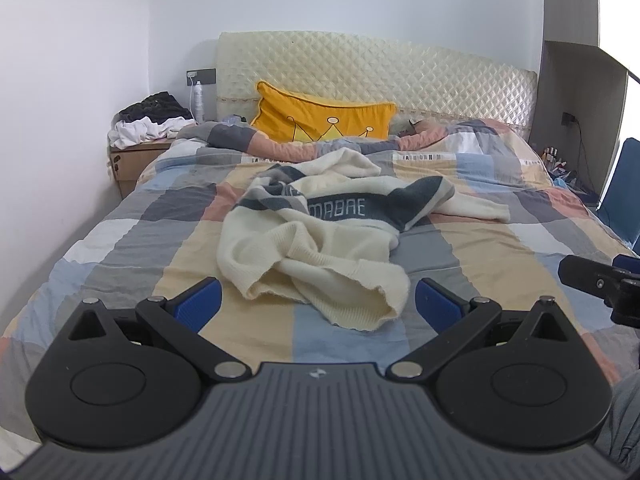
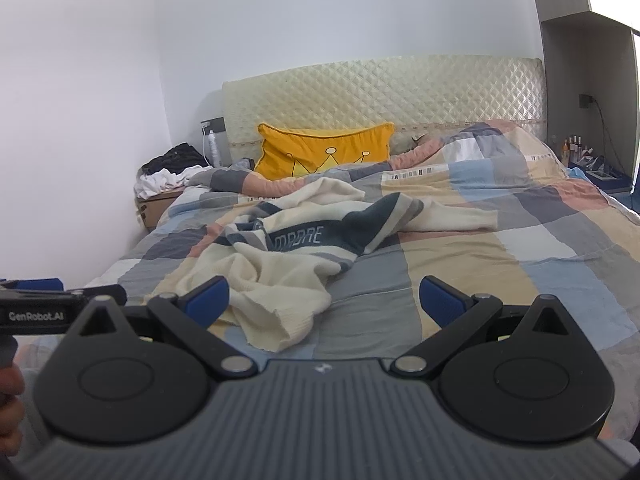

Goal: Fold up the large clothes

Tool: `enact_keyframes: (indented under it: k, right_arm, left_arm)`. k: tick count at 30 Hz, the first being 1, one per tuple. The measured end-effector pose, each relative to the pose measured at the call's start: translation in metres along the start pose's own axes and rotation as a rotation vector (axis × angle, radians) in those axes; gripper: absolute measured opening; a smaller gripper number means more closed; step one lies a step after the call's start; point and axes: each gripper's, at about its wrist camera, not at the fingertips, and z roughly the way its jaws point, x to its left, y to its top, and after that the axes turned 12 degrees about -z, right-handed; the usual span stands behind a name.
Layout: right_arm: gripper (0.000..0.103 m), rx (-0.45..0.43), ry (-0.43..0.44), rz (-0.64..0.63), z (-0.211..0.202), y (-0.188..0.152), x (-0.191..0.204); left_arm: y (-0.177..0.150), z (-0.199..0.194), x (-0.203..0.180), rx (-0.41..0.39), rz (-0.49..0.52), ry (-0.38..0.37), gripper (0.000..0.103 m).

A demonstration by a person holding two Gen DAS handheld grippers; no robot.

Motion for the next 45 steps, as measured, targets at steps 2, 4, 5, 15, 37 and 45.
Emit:
enact_keyframes:
  k: [2,4,5,15,37,45]
  right_arm:
    - [0.103,0.005,0.003,-0.002,0.002,0.000,0.002]
    - [0.103,0.005,0.007,-0.001,0.003,0.000,0.002]
    - [0.103,0.005,0.008,-0.001,0.003,0.000,0.002]
    - [0.103,0.011,0.011,0.002,0.005,-0.001,0.000]
    - [0.103,0.040,0.023,0.001,0.020,-0.008,0.004]
    - [0.103,0.043,0.036,0.000,0.026,-0.011,0.005]
  left_arm:
    - [0.000,0.000,0.000,-0.001,-0.001,0.001,0.103]
    - [-0.001,0.000,0.000,-0.001,-0.002,0.000,0.103]
    - [-0.001,0.001,0.000,-0.002,-0.003,-0.002,0.103]
    - [-0.001,0.002,0.000,0.002,-0.003,0.000,0.103]
    - [-0.007,0.020,0.012,0.041,-0.025,-0.011,0.103]
    - [-0.006,0.025,0.012,0.054,-0.043,-0.018,0.103]
